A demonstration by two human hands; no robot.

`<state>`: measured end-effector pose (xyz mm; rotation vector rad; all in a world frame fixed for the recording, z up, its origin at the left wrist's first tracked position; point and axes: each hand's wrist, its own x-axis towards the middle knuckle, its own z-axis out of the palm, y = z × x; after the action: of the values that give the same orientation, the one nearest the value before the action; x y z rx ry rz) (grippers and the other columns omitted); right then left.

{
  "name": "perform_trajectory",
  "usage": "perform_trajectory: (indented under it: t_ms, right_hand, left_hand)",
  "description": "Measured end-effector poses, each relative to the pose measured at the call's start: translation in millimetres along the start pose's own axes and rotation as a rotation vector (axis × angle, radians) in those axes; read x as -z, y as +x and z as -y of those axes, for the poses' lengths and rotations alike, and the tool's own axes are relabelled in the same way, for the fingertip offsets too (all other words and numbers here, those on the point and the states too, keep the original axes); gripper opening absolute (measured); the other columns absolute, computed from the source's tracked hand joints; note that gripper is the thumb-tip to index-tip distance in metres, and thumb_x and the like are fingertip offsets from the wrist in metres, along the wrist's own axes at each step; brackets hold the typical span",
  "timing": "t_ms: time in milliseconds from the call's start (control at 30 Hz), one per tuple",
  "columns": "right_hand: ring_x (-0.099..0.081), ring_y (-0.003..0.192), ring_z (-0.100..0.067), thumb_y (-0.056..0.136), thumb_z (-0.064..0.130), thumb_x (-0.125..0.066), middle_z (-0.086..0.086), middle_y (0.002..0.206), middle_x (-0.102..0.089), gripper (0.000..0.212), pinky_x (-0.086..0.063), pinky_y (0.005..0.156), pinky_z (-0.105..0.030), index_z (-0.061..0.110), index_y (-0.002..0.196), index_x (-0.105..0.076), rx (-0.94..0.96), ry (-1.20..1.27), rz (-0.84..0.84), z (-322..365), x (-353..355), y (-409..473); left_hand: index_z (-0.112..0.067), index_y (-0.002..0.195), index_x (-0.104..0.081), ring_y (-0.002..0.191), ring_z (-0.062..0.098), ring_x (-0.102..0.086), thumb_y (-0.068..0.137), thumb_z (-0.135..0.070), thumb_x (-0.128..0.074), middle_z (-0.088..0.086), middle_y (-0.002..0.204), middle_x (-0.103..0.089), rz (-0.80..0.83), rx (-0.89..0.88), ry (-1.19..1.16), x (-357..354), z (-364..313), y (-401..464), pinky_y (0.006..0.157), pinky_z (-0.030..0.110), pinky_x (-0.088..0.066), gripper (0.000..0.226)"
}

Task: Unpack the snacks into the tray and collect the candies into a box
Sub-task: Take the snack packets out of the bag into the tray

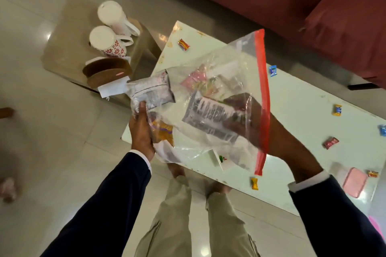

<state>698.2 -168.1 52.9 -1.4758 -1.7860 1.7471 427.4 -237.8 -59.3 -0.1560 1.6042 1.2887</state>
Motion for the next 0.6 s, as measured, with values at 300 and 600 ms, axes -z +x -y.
perform_trajectory:
  t_ms: [300,600]
  right_hand:
    - [-0.074,0.095,-0.027,0.101,0.015,-0.056,-0.010,0.114,-0.073,0.019,-0.063,0.079,-0.039,0.018,0.120,-0.054,-0.239,0.459,-0.292,-12.8,47.7,11.9]
    - [-0.071,0.110,-0.031,0.091,0.005,-0.070,-0.020,0.129,-0.065,0.039,-0.062,0.085,-0.034,-0.001,0.127,-0.056,-0.482,0.624,-0.243,-75.1,61.7,78.3]
  left_hand:
    - [-0.011,0.127,-0.062,0.074,0.015,-0.072,0.100,-0.042,-0.058,-0.002,0.082,-0.074,-0.140,-0.063,-0.047,35.5,-7.5,13.7,0.064,0.032,-0.059,0.041]
    - [-0.012,0.131,-0.063,0.100,0.022,-0.073,0.099,-0.046,-0.058,0.008,0.119,-0.074,-0.125,-0.110,-0.064,58.2,-16.1,23.6,0.082,0.040,-0.061,0.047]
